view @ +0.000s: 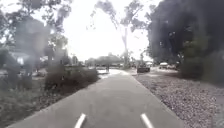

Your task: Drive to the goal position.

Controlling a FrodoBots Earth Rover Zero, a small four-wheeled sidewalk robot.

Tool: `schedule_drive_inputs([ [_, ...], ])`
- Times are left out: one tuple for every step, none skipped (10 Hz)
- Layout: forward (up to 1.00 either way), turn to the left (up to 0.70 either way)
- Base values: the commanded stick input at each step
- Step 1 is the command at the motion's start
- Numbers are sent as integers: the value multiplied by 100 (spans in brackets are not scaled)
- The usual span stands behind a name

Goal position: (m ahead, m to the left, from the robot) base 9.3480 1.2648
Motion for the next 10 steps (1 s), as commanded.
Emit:
schedule_drive_inputs([
  [100, 0],
  [100, -6],
  [100, -23],
  [100, -40],
  [100, -23],
  [100, -6],
  [100, 0],
  [100, 0],
  [100, -35],
  [100, -19],
])
